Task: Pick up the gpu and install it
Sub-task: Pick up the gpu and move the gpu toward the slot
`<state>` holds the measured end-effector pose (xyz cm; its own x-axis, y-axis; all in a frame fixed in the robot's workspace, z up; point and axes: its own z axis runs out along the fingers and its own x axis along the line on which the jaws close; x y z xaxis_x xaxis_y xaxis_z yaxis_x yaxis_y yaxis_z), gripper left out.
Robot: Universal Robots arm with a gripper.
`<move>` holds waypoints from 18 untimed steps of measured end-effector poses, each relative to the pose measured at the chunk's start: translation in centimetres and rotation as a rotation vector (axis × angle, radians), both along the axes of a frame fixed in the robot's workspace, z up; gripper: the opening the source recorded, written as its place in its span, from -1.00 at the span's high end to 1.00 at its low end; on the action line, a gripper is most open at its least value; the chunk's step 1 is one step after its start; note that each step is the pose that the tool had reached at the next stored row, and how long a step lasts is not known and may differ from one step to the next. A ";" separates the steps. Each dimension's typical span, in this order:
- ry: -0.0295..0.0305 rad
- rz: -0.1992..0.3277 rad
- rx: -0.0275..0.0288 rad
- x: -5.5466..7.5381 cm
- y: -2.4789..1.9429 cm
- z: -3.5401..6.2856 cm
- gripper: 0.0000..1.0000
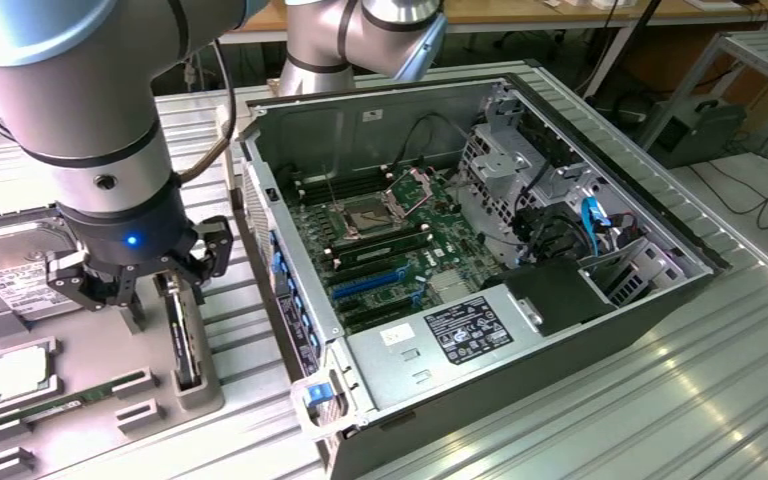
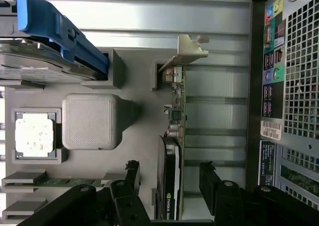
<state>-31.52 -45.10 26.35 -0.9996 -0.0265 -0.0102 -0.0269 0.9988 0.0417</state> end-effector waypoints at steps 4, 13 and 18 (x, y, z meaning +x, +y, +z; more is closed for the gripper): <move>0.0000 -0.012 0.0000 0.0 0.00 -0.33 -0.20; 0.0000 -0.012 -0.0016 0.0 0.00 -1.50 -0.20; 0.0000 -0.012 -0.0016 0.0 0.00 -2.24 -0.20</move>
